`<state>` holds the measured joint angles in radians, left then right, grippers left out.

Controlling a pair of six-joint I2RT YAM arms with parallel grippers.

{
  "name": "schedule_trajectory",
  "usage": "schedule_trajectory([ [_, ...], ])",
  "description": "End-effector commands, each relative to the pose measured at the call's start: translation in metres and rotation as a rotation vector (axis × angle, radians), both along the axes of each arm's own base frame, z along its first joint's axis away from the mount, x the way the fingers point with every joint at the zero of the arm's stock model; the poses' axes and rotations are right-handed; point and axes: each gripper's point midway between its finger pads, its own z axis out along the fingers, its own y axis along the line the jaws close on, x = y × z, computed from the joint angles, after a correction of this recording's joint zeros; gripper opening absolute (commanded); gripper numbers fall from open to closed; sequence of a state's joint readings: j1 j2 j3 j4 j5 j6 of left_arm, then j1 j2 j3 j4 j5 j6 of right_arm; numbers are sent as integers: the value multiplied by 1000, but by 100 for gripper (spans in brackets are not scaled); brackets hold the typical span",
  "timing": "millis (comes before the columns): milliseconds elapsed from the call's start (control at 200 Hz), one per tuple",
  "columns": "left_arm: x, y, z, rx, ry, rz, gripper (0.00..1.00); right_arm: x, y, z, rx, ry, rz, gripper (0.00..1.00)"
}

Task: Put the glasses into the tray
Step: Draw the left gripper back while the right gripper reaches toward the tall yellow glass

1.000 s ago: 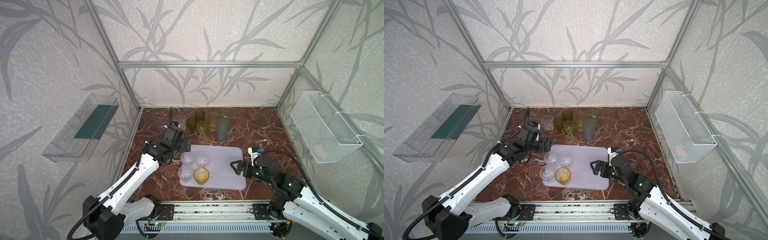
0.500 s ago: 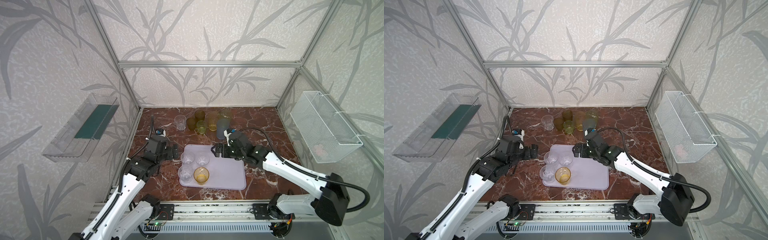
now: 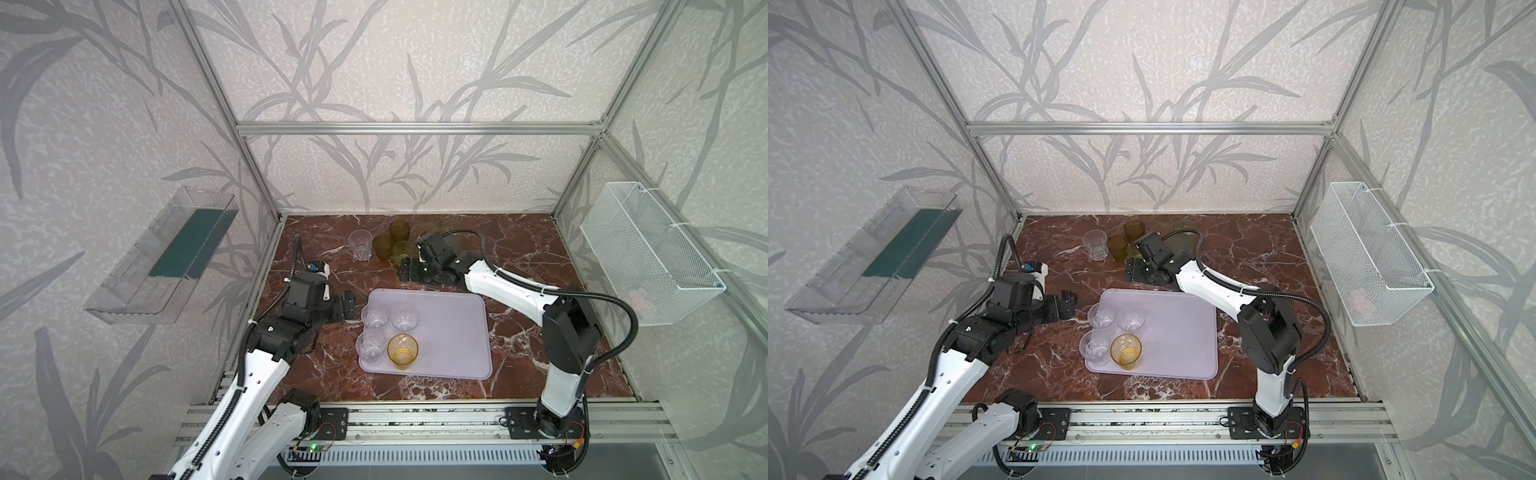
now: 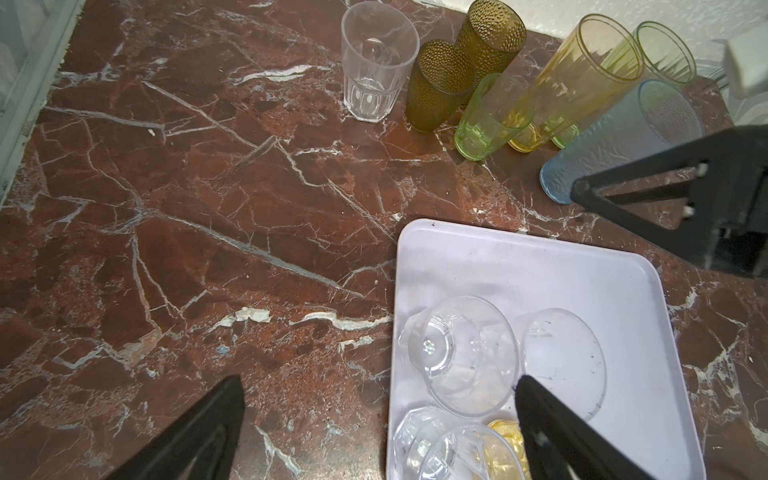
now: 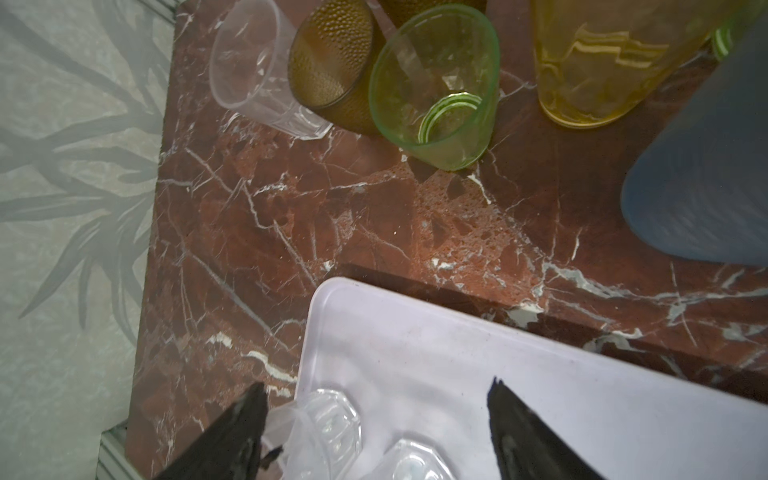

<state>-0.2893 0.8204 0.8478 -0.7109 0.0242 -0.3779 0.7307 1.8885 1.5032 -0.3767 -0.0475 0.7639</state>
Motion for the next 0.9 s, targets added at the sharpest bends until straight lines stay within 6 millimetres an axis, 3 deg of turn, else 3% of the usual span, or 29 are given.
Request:
schedule_trajectory([
  [0,-1,-1,2,-20,-11,-4,99,15,-5,-2,-25,10,-84,73],
  [55,-1,-2,2,-23,-11,-8,99,21,-5,-7,-33,14,-111,71],
  [140,-1,-4,1,-35,-7,-14,99,30,-6,-15,-36,16,-149,58],
  [815,3,-15,-6,-89,29,-30,99,90,-11,-34,21,6,-231,53],
  [895,3,-16,-7,-92,27,-34,99,95,-10,-32,40,-10,-226,48],
])
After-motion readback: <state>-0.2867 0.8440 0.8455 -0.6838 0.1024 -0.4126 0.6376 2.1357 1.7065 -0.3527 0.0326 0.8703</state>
